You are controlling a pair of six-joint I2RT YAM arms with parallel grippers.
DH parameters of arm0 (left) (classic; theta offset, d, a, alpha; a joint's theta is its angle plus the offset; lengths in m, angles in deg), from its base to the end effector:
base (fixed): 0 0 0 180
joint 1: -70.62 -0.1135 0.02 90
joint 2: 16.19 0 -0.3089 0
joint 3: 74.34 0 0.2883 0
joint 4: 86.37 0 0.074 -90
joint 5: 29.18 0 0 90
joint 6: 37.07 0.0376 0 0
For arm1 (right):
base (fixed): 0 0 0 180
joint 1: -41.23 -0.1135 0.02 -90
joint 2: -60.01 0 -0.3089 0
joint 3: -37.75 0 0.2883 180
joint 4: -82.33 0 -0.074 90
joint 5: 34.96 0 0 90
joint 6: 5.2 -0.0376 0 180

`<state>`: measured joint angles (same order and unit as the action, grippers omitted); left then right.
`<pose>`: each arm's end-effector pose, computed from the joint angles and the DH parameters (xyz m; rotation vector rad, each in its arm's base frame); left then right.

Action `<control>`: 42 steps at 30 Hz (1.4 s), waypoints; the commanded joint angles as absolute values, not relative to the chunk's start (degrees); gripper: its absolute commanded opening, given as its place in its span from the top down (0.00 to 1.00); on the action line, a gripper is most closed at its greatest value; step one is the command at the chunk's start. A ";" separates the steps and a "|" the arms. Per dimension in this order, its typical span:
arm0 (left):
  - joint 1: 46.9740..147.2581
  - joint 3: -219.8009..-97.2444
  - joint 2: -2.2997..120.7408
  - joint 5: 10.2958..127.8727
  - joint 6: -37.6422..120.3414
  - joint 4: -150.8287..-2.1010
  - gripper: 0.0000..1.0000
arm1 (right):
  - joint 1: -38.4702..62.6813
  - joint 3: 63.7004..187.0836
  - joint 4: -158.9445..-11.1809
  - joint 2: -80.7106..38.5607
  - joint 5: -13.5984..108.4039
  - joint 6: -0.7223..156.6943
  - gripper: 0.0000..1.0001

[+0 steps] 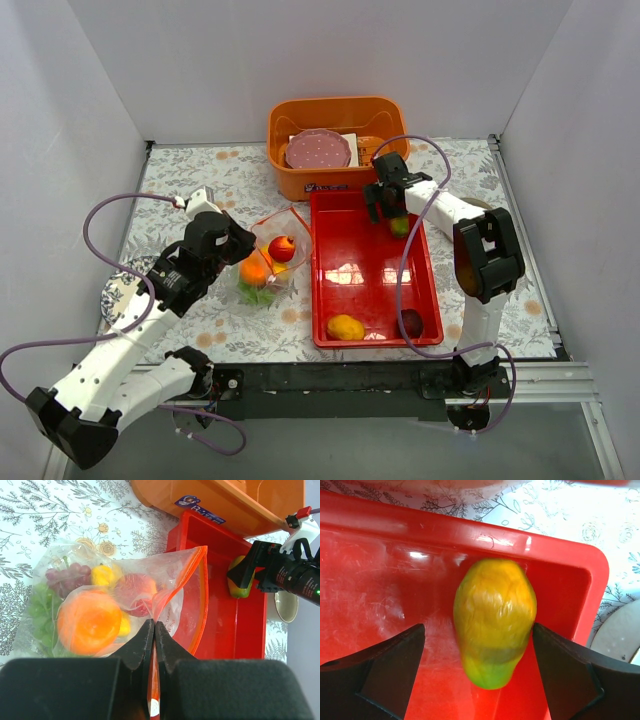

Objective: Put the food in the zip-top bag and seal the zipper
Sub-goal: Pick up the fake fruit from the bin.

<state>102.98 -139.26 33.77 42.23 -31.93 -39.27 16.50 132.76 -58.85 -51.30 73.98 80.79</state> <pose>0.1691 -0.0930 0.3661 -1.1603 1.8994 -0.8569 0.4335 0.1862 0.2305 -0.3165 2.4499 -0.2063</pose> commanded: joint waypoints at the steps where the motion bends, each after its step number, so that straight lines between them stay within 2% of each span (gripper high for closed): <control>1: 102.61 -139.17 34.17 42.37 -31.53 -40.17 1.00 | 16.45 131.76 -58.68 -51.70 71.48 82.08 0.06; 3: 102.61 -139.53 34.35 42.45 -31.27 -40.35 1.00 | 16.45 131.93 -58.50 -52.05 70.87 82.16 0.07; 6: 102.70 -139.44 34.35 42.54 -31.44 -40.35 1.00 | 16.45 132.20 -57.80 -52.93 69.72 82.16 0.16; 7: 102.70 -139.44 34.35 42.63 -31.36 -40.35 1.00 | 16.45 132.11 -57.71 -53.11 69.37 82.16 0.27; 8: 102.70 -139.44 34.44 42.54 -31.44 -40.26 1.00 | 16.45 131.94 -57.62 -53.28 68.41 82.16 0.30; 10: 102.70 -139.35 34.35 42.72 -31.45 -40.35 1.00 | 16.53 130.98 -57.88 -53.20 67.27 81.90 0.30; 12: 102.70 -139.26 34.35 42.89 -31.45 -40.52 1.00 | 16.45 130.01 -58.58 -53.02 65.60 81.37 0.26; 15: 102.61 -139.53 34.88 43.16 -31.36 -40.61 1.00 | 16.45 128.16 -59.29 -52.50 64.45 80.58 0.31; 21: 102.61 -139.88 35.32 43.25 -30.74 -40.79 1.00 | 16.45 125.00 -60.96 -51.70 61.64 79.62 0.28; 24: 102.70 -139.70 35.32 43.33 -31.01 -40.96 1.00 | 16.45 124.03 -61.58 -51.53 60.15 79.61 0.31; 25: 102.70 -139.70 35.41 43.42 -31.01 -41.05 1.00 | 16.45 123.85 -61.66 -51.53 59.53 79.44 0.42; 27: 102.70 -139.79 35.58 43.77 -31.09 -40.96 1.00 | 16.45 122.63 -62.01 -50.92 58.39 79.09 0.51; 28: 102.61 -139.79 35.58 43.69 -30.92 -40.96 1.00 | 16.45 122.01 -62.36 -49.52 57.77 78.48 0.59; 30: 102.61 -139.79 35.76 43.60 -30.83 -40.87 1.00 | 16.45 120.43 -63.24 -47.76 55.93 77.42 0.64; 37: 102.61 -139.61 36.90 44.12 -30.74 -41.23 1.00 | 15.48 116.56 -66.85 -34.06 45.66 70.22 0.64; 42: 102.61 -140.49 38.31 44.56 -31.18 -40.96 1.00 | 10.13 118.75 -66.06 -29.03 44.15 68.28 0.63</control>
